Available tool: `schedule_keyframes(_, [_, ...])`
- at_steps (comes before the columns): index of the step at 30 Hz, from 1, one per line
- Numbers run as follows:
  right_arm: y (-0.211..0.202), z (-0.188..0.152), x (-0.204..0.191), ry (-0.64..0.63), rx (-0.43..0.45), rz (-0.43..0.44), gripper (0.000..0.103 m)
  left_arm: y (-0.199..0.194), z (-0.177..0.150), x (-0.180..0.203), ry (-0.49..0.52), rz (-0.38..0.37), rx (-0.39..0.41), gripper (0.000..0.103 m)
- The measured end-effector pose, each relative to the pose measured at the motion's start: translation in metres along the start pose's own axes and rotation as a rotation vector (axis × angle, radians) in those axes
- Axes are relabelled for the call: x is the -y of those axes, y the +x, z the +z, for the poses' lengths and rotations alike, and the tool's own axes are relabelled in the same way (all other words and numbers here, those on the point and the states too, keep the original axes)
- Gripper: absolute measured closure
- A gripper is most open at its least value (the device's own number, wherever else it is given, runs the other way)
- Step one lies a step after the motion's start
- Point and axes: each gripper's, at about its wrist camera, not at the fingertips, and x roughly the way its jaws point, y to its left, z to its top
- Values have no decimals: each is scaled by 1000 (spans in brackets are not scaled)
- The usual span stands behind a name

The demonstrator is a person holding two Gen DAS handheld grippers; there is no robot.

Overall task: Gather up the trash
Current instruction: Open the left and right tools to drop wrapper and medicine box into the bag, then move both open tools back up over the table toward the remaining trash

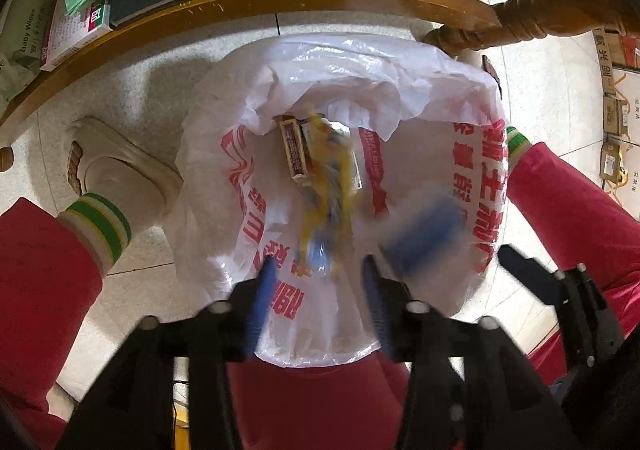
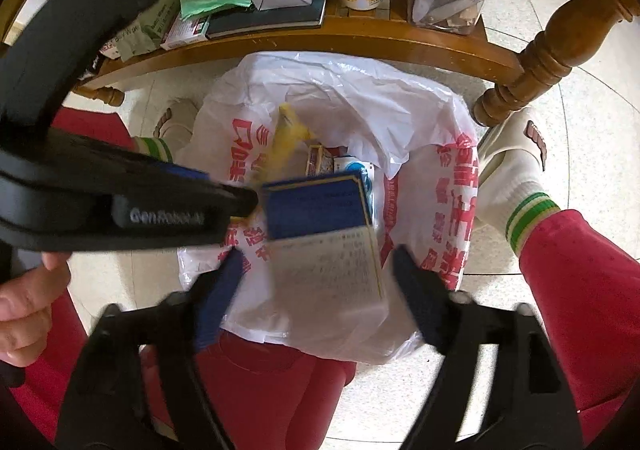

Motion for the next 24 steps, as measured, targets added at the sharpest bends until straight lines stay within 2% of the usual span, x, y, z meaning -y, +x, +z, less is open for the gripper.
schedule_keyframes(10, [-1,0,1,6,3,12,23,-1,1,-2,-17,8,5,33])
schedule_keyframes(16, [-12,0,-1,5,22,18,23,-20,-9,-7,-24,57,52,27])
schedule_keyframes(21, [-54,-8,-6,-39,118,-14,22,-62,-37,-8,-12,97,144,26])
schedule_keyframes(24, [-94,-14,-13,-106,207,-85,19,-105,-63,-8,9,117,211,24])
